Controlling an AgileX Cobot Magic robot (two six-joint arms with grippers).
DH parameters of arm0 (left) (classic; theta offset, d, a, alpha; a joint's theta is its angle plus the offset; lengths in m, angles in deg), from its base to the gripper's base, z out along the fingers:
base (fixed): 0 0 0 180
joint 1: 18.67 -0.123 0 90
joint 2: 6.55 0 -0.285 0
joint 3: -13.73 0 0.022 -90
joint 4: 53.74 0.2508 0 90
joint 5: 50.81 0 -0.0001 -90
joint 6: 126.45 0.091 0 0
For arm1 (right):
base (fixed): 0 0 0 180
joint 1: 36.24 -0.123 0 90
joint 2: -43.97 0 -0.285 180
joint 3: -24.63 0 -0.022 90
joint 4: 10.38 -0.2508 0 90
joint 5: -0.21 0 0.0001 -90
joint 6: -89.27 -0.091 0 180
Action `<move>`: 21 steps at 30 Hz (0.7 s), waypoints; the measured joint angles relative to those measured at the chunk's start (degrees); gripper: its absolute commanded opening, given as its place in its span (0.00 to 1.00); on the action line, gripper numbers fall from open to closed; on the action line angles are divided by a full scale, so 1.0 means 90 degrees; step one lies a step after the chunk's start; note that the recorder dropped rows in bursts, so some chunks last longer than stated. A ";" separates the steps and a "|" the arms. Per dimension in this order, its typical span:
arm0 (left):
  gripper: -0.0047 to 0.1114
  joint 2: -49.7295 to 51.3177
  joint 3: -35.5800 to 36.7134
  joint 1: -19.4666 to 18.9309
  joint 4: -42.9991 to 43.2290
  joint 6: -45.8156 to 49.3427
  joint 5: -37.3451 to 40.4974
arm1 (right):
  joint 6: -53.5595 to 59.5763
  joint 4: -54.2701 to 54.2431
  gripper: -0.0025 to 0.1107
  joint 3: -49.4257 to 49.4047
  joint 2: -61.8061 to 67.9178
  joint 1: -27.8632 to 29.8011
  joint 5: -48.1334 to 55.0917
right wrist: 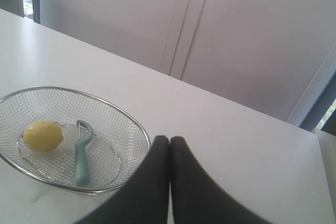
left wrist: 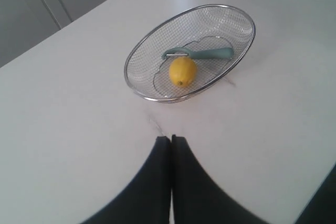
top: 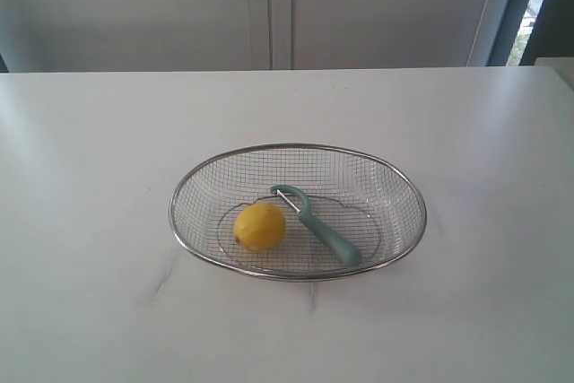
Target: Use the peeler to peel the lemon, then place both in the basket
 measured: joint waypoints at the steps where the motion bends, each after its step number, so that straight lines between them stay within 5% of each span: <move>1: 0.04 0.0000 0.0013 0.0000 -0.0071 -0.0080 -0.0127 | 0.0000 0.0000 0.02 0.0000 0.0000 0.0000 0.0000; 6: 0.04 0.0012 0.0545 -0.0544 -0.0326 -0.0212 -0.1977 | 0.0000 0.0000 0.02 0.0000 0.0000 0.0000 -0.0011; 11: 0.04 0.0022 0.1816 -0.1952 -0.0404 -0.0298 -0.3991 | 0.0000 0.0000 0.02 0.0000 0.0000 0.0000 -0.0011; 17: 0.04 0.0022 0.3355 -0.3602 -0.0663 -0.0671 -0.4995 | 0.0000 0.0000 0.02 0.0000 0.0000 0.0000 -0.0011; 21: 0.04 -0.0136 0.4092 -0.3948 -0.0663 -0.0702 -0.5224 | 0.0000 0.0000 0.02 0.0000 0.0000 0.0000 -0.0011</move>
